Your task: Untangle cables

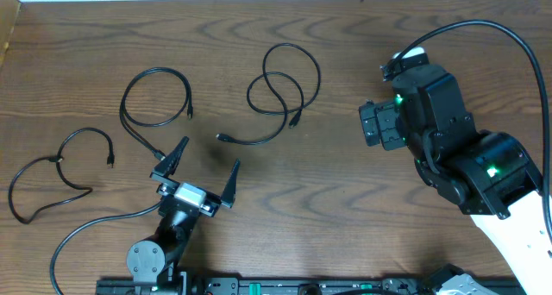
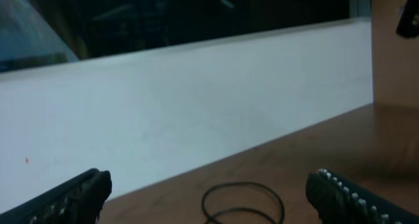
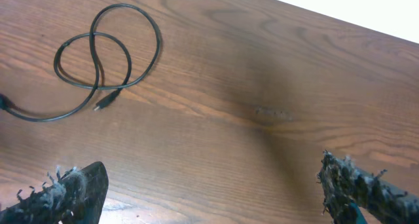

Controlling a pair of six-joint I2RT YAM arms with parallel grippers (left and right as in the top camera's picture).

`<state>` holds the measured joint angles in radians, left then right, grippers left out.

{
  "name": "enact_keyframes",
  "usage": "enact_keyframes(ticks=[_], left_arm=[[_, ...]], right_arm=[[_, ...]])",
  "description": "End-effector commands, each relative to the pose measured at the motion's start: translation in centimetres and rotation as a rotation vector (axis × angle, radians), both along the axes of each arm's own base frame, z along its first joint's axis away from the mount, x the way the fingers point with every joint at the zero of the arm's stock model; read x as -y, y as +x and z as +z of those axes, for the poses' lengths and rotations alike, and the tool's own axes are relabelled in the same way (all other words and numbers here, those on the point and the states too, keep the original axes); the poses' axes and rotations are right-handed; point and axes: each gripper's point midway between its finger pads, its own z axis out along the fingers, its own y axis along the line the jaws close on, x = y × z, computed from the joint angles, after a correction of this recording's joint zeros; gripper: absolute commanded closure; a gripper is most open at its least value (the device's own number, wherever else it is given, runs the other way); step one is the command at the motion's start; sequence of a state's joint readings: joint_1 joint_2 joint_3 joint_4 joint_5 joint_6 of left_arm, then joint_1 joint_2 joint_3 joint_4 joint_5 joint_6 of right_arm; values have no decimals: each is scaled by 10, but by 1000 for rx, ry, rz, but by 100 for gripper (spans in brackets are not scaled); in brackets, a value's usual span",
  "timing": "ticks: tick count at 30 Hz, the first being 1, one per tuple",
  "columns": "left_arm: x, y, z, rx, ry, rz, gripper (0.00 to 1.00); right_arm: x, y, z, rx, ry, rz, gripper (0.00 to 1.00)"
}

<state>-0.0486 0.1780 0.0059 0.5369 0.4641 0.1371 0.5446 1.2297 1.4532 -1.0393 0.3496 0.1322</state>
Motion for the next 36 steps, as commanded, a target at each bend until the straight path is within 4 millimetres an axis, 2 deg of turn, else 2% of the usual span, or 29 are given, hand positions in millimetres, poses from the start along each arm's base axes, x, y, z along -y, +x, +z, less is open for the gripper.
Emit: enact_keyframes(ticks=[1,4,7,11,14,18,36], left_arm=[[-3,0,-1,9,14,26,0],[-15,3,-2,-2,-4,98,0],[-37,7,-2,-9,-39,225,0],[-58,10,-17,-73,-59,349,0],[-66,14,-44,-181,-43,398,0],[-76,13,-103,-415,13,462,0],[-80,13,-105,-422,14,484,0]], right_arm=[[2,1,3,11,-10,-5,1],[2,1,3,11,-10,-5,1],[2,1,3,11,-10,-5,1],[2,1,3,11,-10,-5,1],[2,1,3,11,-10,-5,1],[2,1,3,11,-10,-5,1],[2,1,3,11,-10,-5,1]])
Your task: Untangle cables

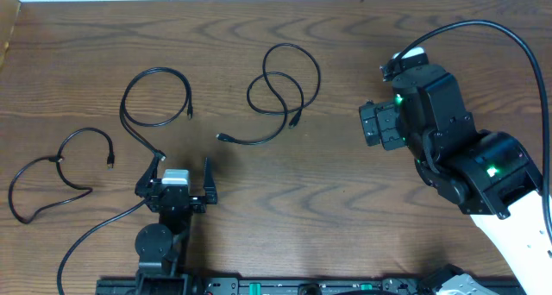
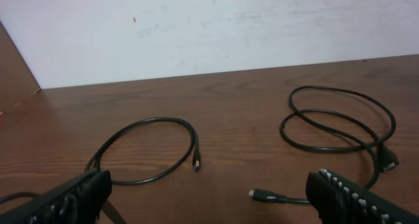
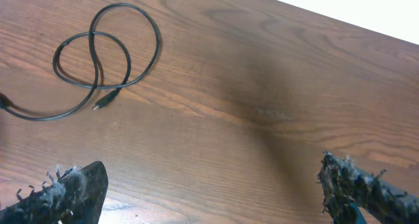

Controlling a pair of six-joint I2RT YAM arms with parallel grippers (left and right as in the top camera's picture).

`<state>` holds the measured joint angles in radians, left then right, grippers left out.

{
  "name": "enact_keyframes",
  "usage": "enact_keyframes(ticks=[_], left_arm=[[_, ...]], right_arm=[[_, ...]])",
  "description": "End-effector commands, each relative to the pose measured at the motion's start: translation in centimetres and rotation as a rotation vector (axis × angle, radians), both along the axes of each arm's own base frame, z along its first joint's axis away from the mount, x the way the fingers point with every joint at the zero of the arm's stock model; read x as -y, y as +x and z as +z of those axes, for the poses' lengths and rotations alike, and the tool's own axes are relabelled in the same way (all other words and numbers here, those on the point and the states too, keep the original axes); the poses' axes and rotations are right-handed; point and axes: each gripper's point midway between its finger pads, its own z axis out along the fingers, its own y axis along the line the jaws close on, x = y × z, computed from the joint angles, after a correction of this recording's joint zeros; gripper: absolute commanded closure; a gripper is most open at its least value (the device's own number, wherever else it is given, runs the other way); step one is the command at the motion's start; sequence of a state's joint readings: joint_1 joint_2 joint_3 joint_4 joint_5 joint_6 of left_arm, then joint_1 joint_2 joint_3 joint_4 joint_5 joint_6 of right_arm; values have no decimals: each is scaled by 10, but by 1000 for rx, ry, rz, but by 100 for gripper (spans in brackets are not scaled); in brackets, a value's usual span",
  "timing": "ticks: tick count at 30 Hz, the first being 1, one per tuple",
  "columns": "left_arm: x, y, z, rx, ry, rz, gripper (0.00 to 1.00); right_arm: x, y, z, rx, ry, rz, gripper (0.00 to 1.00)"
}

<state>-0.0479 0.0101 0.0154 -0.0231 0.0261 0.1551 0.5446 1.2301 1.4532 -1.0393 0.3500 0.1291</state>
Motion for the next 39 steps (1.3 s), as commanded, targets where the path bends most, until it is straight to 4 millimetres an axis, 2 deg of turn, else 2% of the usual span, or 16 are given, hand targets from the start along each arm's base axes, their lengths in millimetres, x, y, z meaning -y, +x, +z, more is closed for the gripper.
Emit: enact_keyframes(ticks=[1,31,35,39], left_arm=[[-7,-1,-16,-53,14,40,0],[-7,-1,-16,-55,13,40,0],[-7,-1,-16,-55,13,40,0],[-7,-1,-16,-55,13,40,0]], right_arm=[[2,1,4,11,-7,-7,1],[3,1,4,12,-13,-6,1],[12,0,3,17,-27,-11,1],[31,1,-11,9,7,-59,1]])
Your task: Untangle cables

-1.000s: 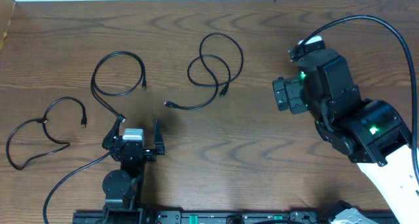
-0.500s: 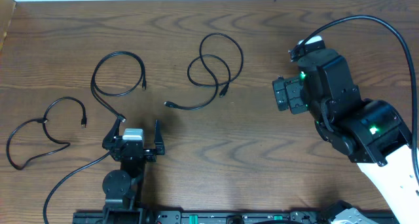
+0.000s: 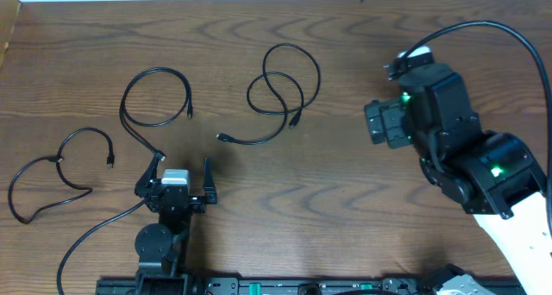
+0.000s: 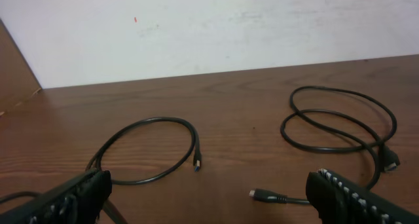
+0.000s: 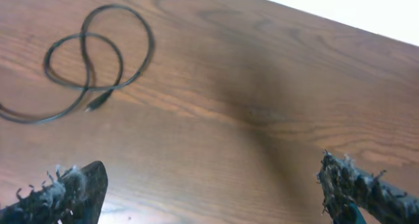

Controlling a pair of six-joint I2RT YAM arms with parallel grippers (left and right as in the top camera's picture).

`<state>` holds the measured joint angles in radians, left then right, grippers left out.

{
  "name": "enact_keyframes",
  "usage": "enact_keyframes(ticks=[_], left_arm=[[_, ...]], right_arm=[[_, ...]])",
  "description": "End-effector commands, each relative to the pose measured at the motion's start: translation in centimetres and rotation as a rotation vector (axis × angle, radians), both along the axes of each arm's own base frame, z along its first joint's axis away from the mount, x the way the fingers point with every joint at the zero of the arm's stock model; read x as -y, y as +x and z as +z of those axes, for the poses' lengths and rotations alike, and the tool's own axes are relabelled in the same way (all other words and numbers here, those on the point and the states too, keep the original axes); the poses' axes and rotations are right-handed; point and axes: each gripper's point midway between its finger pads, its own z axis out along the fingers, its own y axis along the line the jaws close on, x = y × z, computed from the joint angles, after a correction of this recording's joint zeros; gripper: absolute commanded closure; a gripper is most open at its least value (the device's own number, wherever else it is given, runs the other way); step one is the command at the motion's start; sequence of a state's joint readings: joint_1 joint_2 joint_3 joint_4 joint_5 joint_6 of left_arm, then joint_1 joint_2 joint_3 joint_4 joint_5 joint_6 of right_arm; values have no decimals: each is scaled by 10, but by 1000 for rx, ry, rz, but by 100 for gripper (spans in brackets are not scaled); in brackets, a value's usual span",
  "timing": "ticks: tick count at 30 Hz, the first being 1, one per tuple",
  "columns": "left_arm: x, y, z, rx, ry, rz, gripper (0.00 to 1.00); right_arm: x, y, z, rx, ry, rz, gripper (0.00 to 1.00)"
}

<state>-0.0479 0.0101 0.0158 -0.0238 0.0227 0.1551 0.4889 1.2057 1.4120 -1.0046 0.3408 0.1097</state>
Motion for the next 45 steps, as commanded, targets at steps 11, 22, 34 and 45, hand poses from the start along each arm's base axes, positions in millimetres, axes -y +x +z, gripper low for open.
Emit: enact_keyframes(ticks=[11,22,34,45], left_arm=[[-6,-1,-16,-54,13,36,0],[-6,-1,-16,-54,13,36,0],[-6,-1,-16,-54,13,36,0],[-6,-1,-16,-54,13,36,0]], right_arm=[[48,9,-86,217,166,-94,1],[51,-9,-133,547,268,-68,1],[58,-27,-142,657,301,-65,1],[81,-41,-170,543,242,-143,1]])
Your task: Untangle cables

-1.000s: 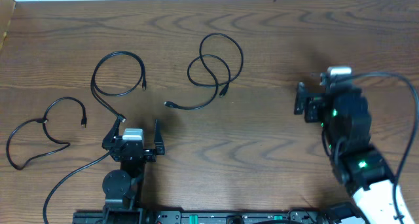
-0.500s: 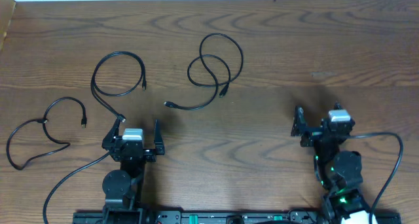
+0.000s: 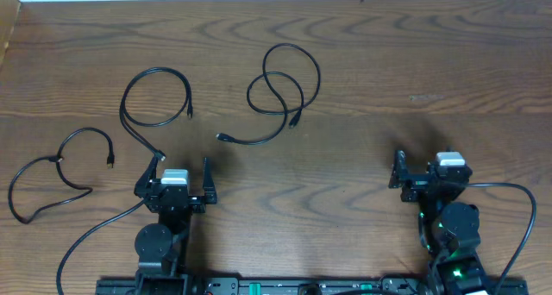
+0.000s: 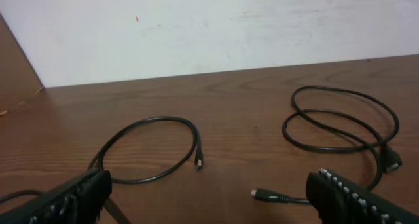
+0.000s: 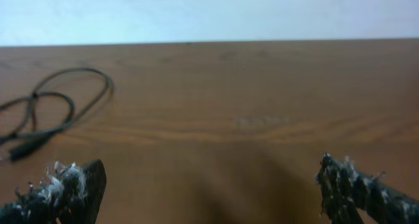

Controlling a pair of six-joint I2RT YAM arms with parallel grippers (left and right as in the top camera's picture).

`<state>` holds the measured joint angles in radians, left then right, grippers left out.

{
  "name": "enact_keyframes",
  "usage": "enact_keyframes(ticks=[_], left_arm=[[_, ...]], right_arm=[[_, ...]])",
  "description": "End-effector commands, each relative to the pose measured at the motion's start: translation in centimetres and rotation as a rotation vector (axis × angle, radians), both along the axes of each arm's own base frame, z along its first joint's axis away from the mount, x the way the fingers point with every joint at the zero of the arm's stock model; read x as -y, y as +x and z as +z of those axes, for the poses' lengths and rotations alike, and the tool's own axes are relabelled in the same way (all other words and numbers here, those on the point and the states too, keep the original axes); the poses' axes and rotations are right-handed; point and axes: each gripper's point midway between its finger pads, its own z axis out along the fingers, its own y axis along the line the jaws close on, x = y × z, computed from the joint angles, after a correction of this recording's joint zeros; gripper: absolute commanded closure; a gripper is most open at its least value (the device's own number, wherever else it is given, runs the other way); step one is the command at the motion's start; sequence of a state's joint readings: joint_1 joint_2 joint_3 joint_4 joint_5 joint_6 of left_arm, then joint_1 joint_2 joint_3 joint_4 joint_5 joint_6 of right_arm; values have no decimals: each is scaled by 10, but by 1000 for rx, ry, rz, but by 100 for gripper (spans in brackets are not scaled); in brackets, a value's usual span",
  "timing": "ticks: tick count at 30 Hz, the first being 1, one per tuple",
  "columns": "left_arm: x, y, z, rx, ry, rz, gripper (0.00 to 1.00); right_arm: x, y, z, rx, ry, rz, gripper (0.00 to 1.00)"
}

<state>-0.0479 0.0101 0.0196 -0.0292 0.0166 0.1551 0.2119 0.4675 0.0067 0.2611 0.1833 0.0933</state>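
Three black cables lie apart on the brown table (image 3: 362,45). A bent one (image 3: 60,167) is at far left, a single loop (image 3: 155,101) is left of centre, and a double loop (image 3: 283,86) is at centre. My left gripper (image 3: 181,167) sits low near the front edge, open and empty, facing the single loop (image 4: 150,149) and the double loop (image 4: 340,122). A loose plug (image 4: 265,195) lies between its fingers' line of sight. My right gripper (image 3: 427,176) sits low at the front right, open (image 5: 209,198), with nothing between its fingers.
A white wall (image 4: 196,27) borders the table's far edge. The arms' own black leads (image 3: 86,230) trail along the front edge beside the mounting rail (image 3: 285,286). A cable loop (image 5: 59,109) shows at the left of the right wrist view.
My right arm, then raised over the right middle of the table, now sits folded low at the front right, its camera looking flat across the wood. The left arm and cables are unchanged.
At first my left gripper was tilted up toward the wall and my right arm hung over the right side. Then the left arm sat low at the front left facing the cables. The right arm shifted slightly, and now rests low too. The cables never moved.
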Motion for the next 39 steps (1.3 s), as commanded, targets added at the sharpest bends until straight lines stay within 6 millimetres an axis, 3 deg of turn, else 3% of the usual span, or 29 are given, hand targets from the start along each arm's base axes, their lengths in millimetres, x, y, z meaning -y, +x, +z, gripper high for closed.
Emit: enact_keyframes(ticks=[1,9,26,39], left_arm=[[-5,-1,-17,-53,12,30,0],[-5,-1,-17,-53,12,30,0],[-5,-1,-17,-53,12,30,0],[-5,-1,-17,-53,12,30,0]], right_arm=[[10,-4,-2,-10,-16,-34,1],[21,-18,-15,-66,-26,-68,1],[28,-23,28,124,-27,-52,1],[35,-23,27,120,-38,-66,1]])
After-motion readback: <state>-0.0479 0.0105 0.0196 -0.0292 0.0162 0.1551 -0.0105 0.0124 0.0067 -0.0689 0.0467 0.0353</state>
